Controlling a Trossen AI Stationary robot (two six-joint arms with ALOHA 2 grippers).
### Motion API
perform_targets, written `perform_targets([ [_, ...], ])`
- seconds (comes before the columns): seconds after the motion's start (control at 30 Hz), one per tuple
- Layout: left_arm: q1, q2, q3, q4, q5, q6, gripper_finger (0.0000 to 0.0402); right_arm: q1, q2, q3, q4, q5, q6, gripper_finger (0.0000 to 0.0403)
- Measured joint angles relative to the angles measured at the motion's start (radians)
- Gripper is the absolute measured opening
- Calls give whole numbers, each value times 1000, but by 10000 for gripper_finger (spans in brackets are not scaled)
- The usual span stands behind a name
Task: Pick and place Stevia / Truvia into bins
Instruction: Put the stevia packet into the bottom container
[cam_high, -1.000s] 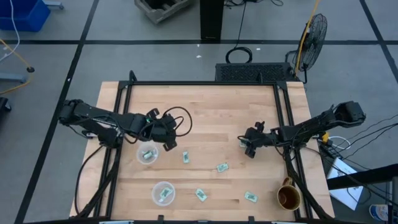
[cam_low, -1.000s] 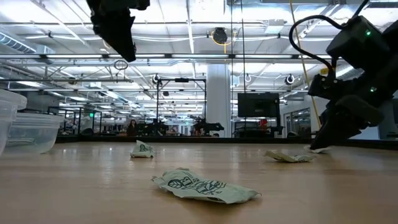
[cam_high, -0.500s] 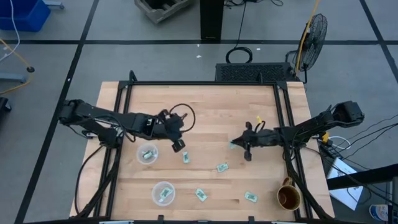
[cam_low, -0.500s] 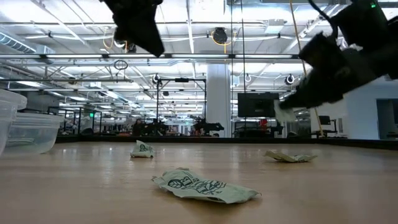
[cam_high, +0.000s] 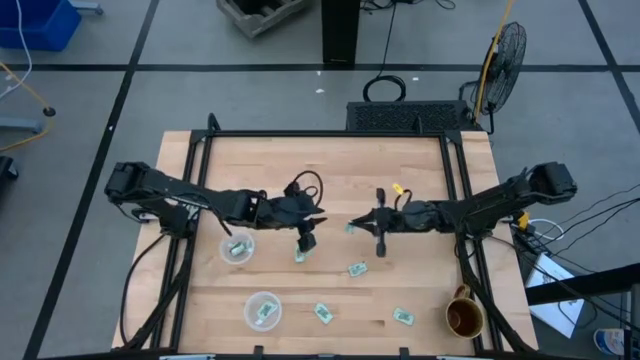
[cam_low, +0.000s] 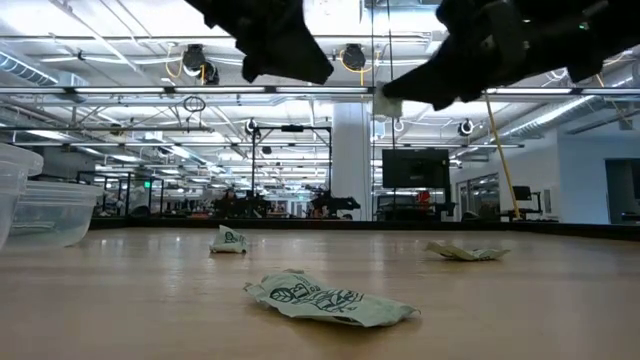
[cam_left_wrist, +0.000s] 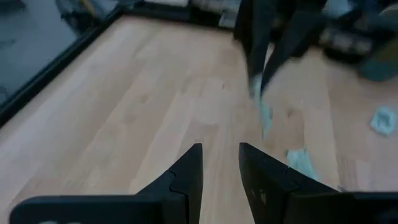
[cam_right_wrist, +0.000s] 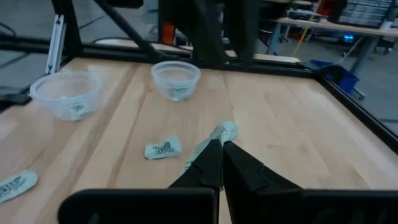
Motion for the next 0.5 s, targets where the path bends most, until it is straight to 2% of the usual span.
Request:
perform_targets([
  [0.13,-2,30,0,72,4,95,111,0,102,75,3,0,-52,0],
  [0.23,-1,44,-1,60,4,111,111,0,159,129,11,3,-77,0],
  [0.5,-3,59,0,31,12,93,111,-16,195,166,77,5,-113,0],
])
